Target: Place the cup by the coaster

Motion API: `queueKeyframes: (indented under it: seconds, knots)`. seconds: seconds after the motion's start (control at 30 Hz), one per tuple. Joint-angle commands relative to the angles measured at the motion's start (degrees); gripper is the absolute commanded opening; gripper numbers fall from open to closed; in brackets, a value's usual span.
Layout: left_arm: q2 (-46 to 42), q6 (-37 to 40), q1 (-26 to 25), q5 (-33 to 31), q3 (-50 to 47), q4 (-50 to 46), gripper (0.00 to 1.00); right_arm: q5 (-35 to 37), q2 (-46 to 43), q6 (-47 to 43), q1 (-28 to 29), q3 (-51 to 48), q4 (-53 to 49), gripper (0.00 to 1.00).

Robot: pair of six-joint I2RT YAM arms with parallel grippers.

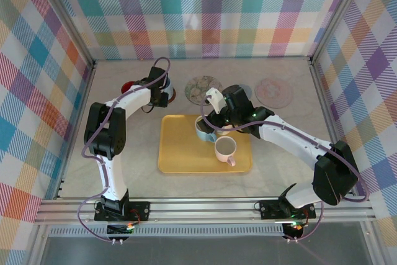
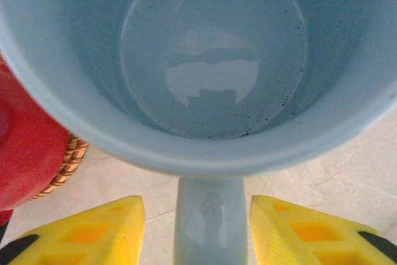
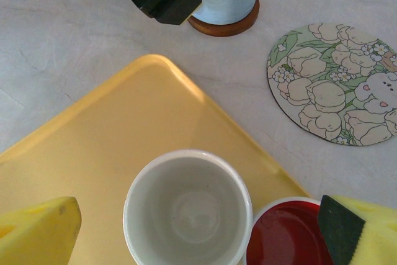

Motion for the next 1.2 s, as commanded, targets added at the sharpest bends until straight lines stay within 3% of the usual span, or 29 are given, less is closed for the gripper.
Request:
queueKeyframes:
  seconds: [0.0,0.3,0.63,0.93,1.17]
  knots:
    - [-4.0,-1.1,0.5,-1.2,1.0,-2.1,0.52,-0.1,-1.4,-0.7,0.2,0.3,0.3,0.99]
    - [-9.8,-1.5,0.3,0.1,5.4,-7.7,0.76,-1.0,-2.5,-1.2,0.1,1.6,-0.7,0.99]
    - [-18.3,-1.0,-1.4,7.3,8.6,-12.8,0.87,-5.8,-4.2,-1.2,0.2,5.2,-6.5,0.99]
    - [-25.8,-1.1,-6.9,12.1,6.8,-17.6,1.0,-6.1,-7.4,-1.9,0.1,8.2,-20.2,0.99]
    - [-32.4,-4.1,-9.5,16.8,0.4,-18.4,1.0,-4.0,-11.3,1.4,-1.0,7.7,-27.5,0.99]
